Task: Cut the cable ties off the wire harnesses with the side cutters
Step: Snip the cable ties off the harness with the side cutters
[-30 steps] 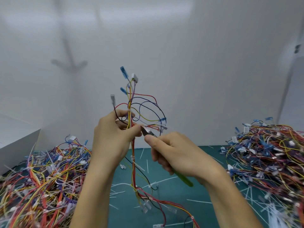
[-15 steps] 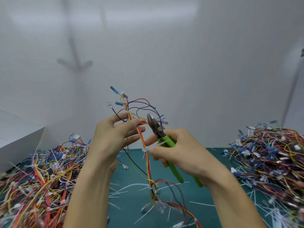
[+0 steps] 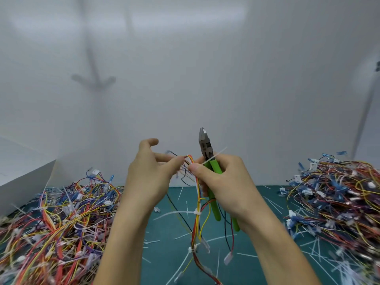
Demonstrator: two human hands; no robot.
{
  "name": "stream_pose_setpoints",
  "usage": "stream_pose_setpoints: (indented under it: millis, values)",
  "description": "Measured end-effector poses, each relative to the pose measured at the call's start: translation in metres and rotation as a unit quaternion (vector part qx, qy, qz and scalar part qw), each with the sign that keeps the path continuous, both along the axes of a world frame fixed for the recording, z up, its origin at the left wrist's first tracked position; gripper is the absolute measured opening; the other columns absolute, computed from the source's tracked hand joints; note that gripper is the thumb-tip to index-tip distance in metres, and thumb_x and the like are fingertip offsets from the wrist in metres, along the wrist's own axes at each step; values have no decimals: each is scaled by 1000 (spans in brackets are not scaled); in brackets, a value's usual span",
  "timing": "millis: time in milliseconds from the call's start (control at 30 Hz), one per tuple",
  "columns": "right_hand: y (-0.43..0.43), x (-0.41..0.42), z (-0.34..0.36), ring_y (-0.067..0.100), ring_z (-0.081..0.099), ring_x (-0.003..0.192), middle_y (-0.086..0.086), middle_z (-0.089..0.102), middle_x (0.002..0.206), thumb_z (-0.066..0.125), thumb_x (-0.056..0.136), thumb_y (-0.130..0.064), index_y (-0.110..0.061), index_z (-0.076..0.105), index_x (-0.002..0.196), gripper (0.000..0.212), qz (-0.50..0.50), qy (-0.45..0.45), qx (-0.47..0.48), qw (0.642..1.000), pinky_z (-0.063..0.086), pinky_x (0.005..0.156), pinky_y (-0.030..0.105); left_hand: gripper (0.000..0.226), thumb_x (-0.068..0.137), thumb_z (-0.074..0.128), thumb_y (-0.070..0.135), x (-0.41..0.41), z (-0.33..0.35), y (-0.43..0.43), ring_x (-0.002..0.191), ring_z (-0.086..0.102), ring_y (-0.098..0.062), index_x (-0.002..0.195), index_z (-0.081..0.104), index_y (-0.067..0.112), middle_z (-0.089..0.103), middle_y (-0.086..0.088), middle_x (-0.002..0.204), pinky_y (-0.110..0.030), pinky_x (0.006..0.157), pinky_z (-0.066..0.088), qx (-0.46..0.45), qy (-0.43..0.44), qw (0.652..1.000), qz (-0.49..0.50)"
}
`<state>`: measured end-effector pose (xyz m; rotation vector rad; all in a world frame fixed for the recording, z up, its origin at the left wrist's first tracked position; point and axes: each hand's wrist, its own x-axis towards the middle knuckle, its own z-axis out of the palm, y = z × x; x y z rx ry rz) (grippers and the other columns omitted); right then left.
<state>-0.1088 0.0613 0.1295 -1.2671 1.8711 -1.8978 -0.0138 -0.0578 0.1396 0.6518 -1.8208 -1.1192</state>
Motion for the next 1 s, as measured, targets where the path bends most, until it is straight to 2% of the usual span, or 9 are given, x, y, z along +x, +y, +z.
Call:
stream_pose_setpoints:
  millis: [67,133,233,333,500,633,767,900,1000]
  values:
    - [0,-1,-1,11,54,52,-6,58,55,71,89,-24,-12,69,81,14,-4,-14,-8,1000,49,53,28,53,81,77,32,0,2,4,82,64,3,124,47,24,64,13,95,-18,69,46,-68,-23,996,56]
    - [0,-2,-1,9,54,52,-6,59,55,70,90,-23,-14,70,81,14,-8,-19,-13,1000,48,53,24,32,81,77,29,1,5,7,77,62,5,107,58,25,63,13,93,-13,63,43,-94,-10,994,52]
    - [0,-3,-1,10,54,53,-5,58,56,70,90,-23,-15,70,78,15,-8,-20,-28,999,49,54,25,5,83,74,26,3,8,9,72,66,-2,85,69,26,71,9,78,-23,67,51,-96,-15,995,4]
    - [1,-2,0,10,53,54,-7,57,56,68,92,-22,-17,71,81,12,-1,-22,-41,999,51,54,27,12,87,67,28,4,6,10,71,68,-9,77,74,25,73,7,72,-32,72,55,-75,-42,995,-53]
    - [1,0,1,8,52,55,-4,57,58,67,92,-23,-16,71,83,12,-16,-27,-64,997,50,54,29,26,96,58,34,5,8,12,73,73,-12,84,77,20,76,2,78,-24,65,56,-15,-74,986,-151]
    - [1,1,2,10,55,58,-6,60,59,68,92,-26,-20,71,83,12,-33,-32,-82,996,53,61,37,21,92,63,32,11,10,12,81,74,-12,90,79,19,78,1,85,-17,66,57,10,-75,973,-216]
    - [0,0,1,11,54,59,-9,59,56,68,92,-27,-20,71,85,10,-44,-25,-89,995,52,64,42,13,85,70,33,12,11,14,76,71,-6,88,79,24,77,3,86,-15,60,53,18,-57,972,-226]
    - [-2,-1,0,11,50,56,-8,56,55,68,92,-27,-22,71,86,9,-46,-29,-93,994,47,60,34,10,83,74,17,7,10,15,75,70,-4,91,78,21,77,0,85,-14,58,51,29,-14,977,-212]
    - [-2,-2,-1,11,50,56,-5,56,57,69,91,-30,-21,72,86,11,-38,-34,-101,994,47,58,33,15,81,75,7,4,9,18,79,72,-5,90,78,19,77,-1,86,-17,60,54,55,10,974,-218]
